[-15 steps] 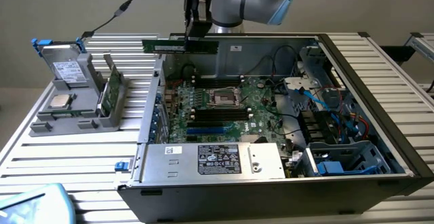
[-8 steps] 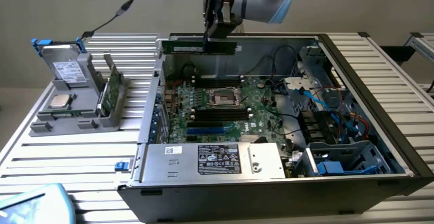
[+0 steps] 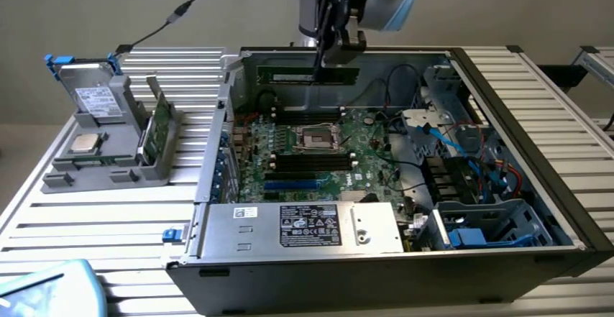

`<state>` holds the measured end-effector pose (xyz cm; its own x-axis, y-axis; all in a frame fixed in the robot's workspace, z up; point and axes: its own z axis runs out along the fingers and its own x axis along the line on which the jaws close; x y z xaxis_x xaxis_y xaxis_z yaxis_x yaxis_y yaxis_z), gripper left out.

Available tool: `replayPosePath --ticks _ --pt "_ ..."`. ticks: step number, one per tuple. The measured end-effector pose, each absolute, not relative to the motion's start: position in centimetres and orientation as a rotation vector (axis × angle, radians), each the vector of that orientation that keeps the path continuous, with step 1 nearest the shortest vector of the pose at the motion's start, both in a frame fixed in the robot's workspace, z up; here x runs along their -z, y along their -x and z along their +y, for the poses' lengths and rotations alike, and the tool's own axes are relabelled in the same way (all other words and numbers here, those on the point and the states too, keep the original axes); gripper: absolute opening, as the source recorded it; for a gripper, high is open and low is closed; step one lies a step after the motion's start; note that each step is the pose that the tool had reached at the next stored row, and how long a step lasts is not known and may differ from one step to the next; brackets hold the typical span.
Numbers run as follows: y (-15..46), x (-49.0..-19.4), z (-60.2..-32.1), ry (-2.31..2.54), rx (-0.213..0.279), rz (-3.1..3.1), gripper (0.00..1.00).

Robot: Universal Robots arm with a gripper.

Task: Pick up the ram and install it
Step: 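Pick up the ram and move it above insertion slot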

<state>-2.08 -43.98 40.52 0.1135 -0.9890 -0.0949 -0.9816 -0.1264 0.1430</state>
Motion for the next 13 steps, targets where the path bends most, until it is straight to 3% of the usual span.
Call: replayPosePath --ticks 13 --pt "0.6 -38.1 -43.2 -2.309 0.258 -2.048 0.14"
